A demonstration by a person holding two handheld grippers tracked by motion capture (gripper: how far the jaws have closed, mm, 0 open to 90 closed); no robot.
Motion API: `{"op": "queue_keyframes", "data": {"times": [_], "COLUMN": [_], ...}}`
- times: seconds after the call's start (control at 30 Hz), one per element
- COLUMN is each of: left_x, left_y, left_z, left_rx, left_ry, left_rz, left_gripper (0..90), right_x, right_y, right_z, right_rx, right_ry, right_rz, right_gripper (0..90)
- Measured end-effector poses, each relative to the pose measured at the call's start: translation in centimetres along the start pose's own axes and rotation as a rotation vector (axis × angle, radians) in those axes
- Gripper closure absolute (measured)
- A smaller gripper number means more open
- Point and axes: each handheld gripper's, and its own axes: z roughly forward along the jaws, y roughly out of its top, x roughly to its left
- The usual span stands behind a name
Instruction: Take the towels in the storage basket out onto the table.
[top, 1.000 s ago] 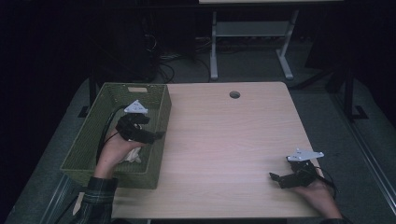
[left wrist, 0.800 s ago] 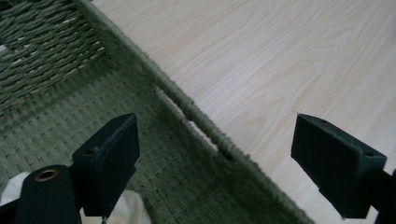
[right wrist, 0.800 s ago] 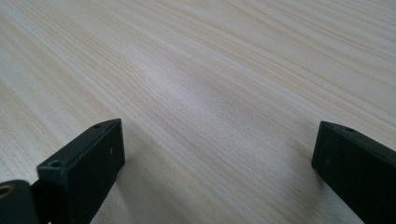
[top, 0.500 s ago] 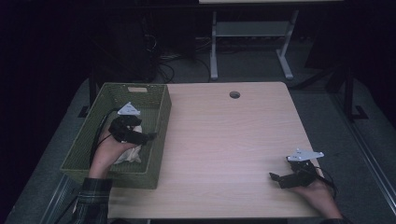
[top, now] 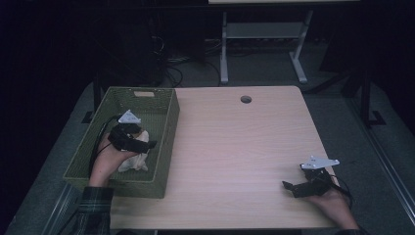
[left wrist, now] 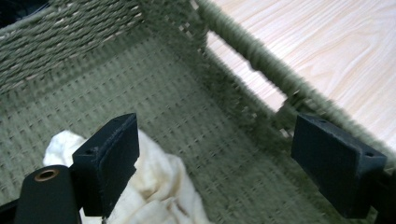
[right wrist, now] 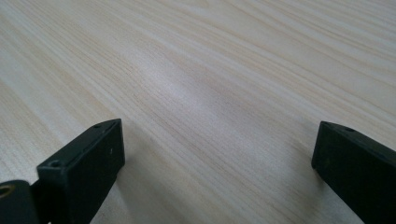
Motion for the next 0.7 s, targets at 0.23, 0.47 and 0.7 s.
{"op": "queue_keyframes", "data": {"times": [0.23,0.47,0.7], "left_x": [1.1,2.3,3.2], "left_y": [-1.0,-2.0,-2.9], "left_z": [0.4,1.5,2.8], "left_rx": [0.033,0.084,0.144], "left_ry": [0.028,0.054,0.042], "left_rz": [-0.002,-0.002,-0.045], "left_gripper": [14.5,14.1,14.1], "right_x": [0.0,0.0,0.0], "right_y": [0.0,0.0,0.0], "right_z": [0.0,0.0,0.0], "right_rx": [0.0,0.0,0.0], "right_ry": [0.0,0.0,0.0], "right_rz": [0.0,0.0,0.0], "right_gripper": [2.2,2.1,2.2]}}
